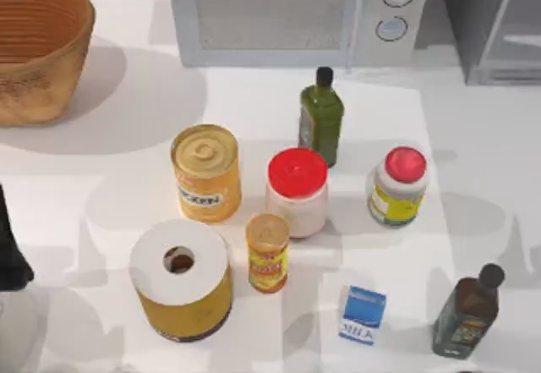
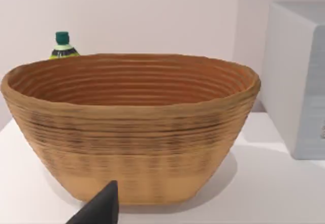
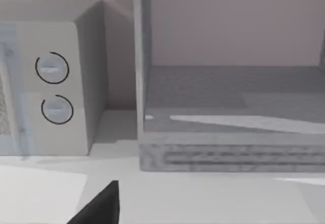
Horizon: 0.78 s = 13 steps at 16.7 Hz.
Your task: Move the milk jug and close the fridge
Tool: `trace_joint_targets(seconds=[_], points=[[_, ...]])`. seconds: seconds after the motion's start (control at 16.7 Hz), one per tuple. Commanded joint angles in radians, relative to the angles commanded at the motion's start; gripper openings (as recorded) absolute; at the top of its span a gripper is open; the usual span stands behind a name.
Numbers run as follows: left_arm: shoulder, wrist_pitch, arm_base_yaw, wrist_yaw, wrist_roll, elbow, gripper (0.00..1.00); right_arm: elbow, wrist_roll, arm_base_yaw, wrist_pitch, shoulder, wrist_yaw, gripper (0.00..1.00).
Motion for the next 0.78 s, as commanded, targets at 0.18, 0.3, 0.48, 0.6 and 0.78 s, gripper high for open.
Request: trace_joint_targets(seconds=[0.18,0.3,0.48,0.6,0.78], points=[[0.000,0.000,0.000,0.000,0.000,0.000,1.00,0.001,0.001,0.013,0.013,0.013,0.013,1.00],[0.000,0.000,0.000,0.000,0.000,0.000,1.00,0.002,0.003,0.067,0.066,0.067,0.067,1.00],[0.000,0.000,0.000,0.000,0.000,0.000,1.00,0.004,0.005,0.222,0.191,0.202,0.224,1.00],[0.000,0.000,0.000,0.000,0.000,0.000,1.00,0.007,0.006,0.348,0.283,0.302,0.353,1.00],[0.000,0.000,0.000,0.000,0.000,0.000,1.00,0.013,0.009,0.509,0.397,0.420,0.512,1.00]])
